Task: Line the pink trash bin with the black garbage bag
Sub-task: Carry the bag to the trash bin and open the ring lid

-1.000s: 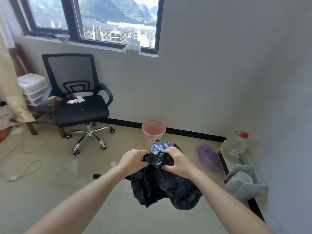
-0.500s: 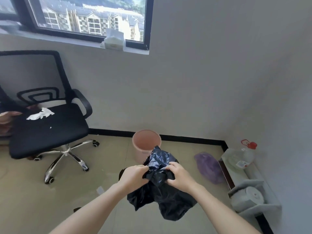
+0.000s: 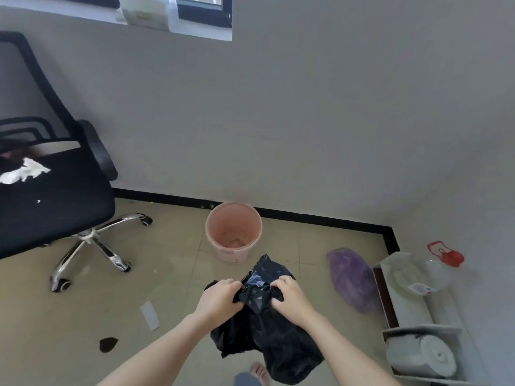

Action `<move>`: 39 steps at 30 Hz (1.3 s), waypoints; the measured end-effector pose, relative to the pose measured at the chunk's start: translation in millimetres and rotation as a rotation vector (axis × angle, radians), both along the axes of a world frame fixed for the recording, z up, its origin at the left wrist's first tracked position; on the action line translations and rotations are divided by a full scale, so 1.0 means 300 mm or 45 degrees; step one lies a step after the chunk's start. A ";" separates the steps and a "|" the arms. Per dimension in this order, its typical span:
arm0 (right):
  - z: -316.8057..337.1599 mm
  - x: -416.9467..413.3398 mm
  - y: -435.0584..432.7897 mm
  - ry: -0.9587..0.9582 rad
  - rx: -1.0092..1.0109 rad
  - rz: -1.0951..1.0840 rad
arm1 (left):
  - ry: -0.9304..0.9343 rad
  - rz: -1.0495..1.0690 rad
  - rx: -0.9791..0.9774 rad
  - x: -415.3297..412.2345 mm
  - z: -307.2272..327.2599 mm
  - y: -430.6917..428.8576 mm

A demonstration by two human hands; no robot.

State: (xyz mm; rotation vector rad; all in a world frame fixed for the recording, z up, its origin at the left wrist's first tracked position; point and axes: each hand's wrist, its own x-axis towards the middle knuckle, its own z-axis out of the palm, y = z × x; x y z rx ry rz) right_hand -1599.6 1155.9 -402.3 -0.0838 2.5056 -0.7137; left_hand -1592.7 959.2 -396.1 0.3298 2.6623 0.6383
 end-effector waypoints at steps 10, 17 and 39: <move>-0.341 -0.253 0.027 -0.123 0.000 0.001 | -0.130 0.149 -0.062 -0.228 -0.334 0.046; -0.913 -0.446 -0.049 -0.100 -0.018 -0.039 | -0.158 0.303 0.097 -0.415 -0.914 0.020; -1.330 -0.717 -0.149 0.530 0.220 0.140 | -0.209 0.742 0.658 -0.620 -1.469 -0.148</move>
